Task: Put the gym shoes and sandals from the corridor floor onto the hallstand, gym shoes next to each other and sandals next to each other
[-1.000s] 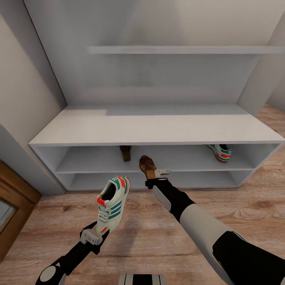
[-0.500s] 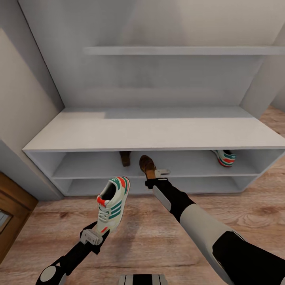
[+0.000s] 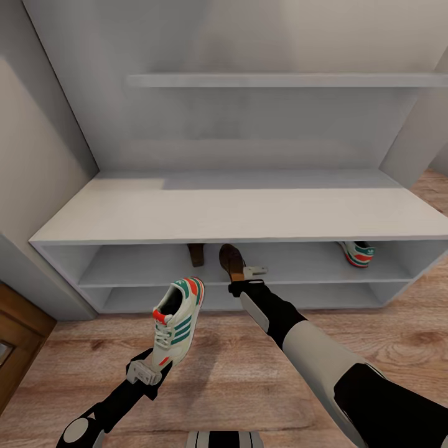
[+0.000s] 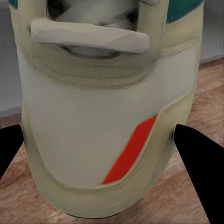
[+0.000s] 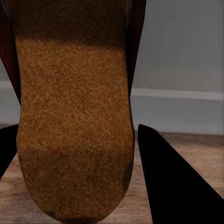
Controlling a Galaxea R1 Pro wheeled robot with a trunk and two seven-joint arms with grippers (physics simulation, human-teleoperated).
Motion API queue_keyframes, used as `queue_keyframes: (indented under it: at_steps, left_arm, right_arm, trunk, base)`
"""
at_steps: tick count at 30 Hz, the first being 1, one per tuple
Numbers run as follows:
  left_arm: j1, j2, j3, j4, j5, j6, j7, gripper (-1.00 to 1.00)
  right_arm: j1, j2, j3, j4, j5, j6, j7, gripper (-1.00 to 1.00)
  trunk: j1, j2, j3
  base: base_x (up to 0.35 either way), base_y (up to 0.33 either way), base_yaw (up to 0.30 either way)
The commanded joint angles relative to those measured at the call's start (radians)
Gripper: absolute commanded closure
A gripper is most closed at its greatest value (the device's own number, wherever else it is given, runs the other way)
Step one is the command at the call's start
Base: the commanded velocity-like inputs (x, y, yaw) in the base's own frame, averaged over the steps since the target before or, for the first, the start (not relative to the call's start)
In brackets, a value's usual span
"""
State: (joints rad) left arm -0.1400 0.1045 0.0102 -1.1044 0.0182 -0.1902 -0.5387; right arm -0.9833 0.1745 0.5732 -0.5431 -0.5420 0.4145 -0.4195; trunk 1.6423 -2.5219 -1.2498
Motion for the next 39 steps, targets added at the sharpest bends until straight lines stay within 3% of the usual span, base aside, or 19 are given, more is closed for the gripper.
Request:
queue_keyframes:
  at_steps: [1,27,39]
  left_arm:
    - [0.000,0.000,0.000,0.000,0.000,0.000,0.000,1.00]
    - [0.000,-0.001,0.001,0.002,0.000,0.000,0.000,1.00]
    - [0.000,-0.002,0.001,0.002,0.000,0.000,0.000,1.00]
  right_arm:
    - [0.000,0.000,0.000,0.000,-0.003,-0.001,-0.001,1.00]
    - [0.003,0.000,0.002,0.002,0.000,-0.071,-0.001,1.00]
    - [0.002,0.000,0.037,0.003,0.002,-0.075,-0.002,1.00]
  trunk:
    - [0.000,0.000,0.000]
    - [0.000,0.000,0.000]
    - [0.000,0.000,0.000]
  base:
    - [0.013,0.000,0.000]
    - [0.002,0.000,0.000]
    - [0.000,0.000,0.000]
